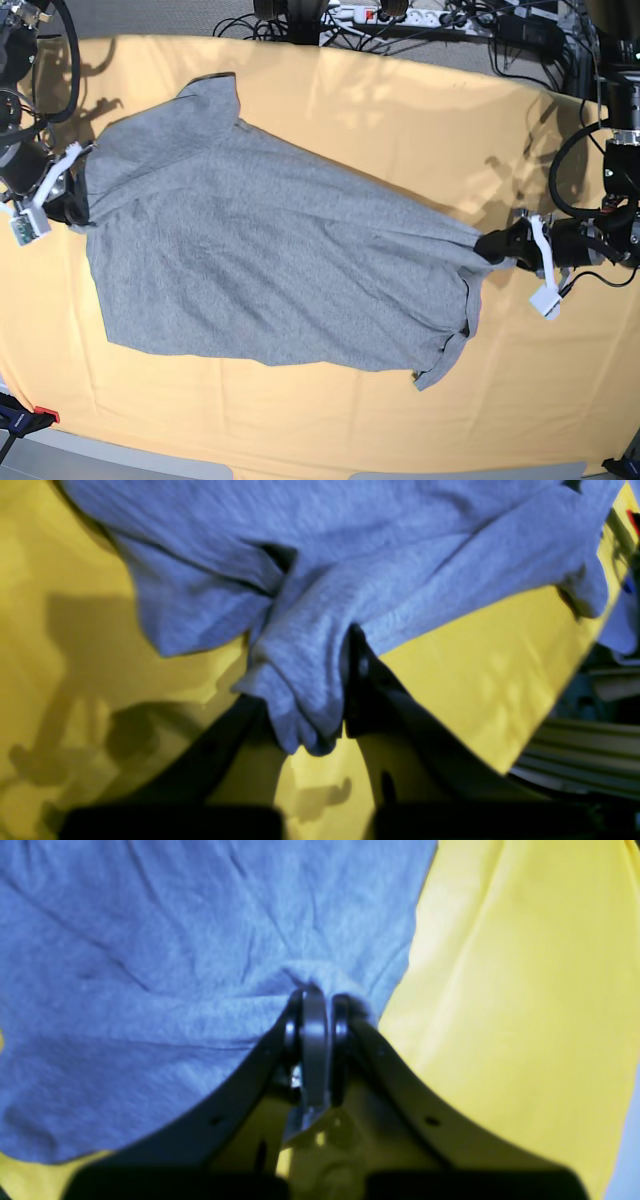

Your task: Layout the t-shirt on the table in an organized manner, then fold the t-shirt properly

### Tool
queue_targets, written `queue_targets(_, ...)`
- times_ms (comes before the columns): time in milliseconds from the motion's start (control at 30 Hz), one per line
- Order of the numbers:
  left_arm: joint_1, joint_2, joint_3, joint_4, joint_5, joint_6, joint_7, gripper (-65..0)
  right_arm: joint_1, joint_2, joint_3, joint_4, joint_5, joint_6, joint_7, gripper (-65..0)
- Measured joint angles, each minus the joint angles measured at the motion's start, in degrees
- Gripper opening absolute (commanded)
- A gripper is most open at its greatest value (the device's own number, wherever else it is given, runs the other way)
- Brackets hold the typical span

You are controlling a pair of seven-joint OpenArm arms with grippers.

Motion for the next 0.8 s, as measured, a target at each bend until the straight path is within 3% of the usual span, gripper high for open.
queue_targets(167,-1.0,0.0,0.0,0.0,5.4,2.2,-3.3,-65.0,2.7,-0.1,-1.9,0.0,-3.5,0.2,1.8,-65.0)
queue_targets(367,-1.1,0.0,0.0,0.0,13.9,7.5,-7.0,-65.0,6.1,-0.2,-1.9,-2.6,-5.5,-0.3,4.5,-65.0)
queue_targets(633,-1.1,0.0,0.0,0.0,14.1,7.9,-7.4,-65.0,11.4,-0.3,-1.9,-15.7,-5.5,-0.5,4.8,-63.2)
queue_targets(733,-1.1,0.0,0.0,0.0,14.0,8.0,-7.3,-65.0,13.4,-0.3,-1.9,-18.9,-5.6,-1.7,4.7,-34.5)
queue_targets(800,-1.1,0.0,0.0,0.0,14.1,8.0,-7.3,-65.0,14.0,0.0,-1.9,-19.3,-5.9,-4.5,4.4,-20.3)
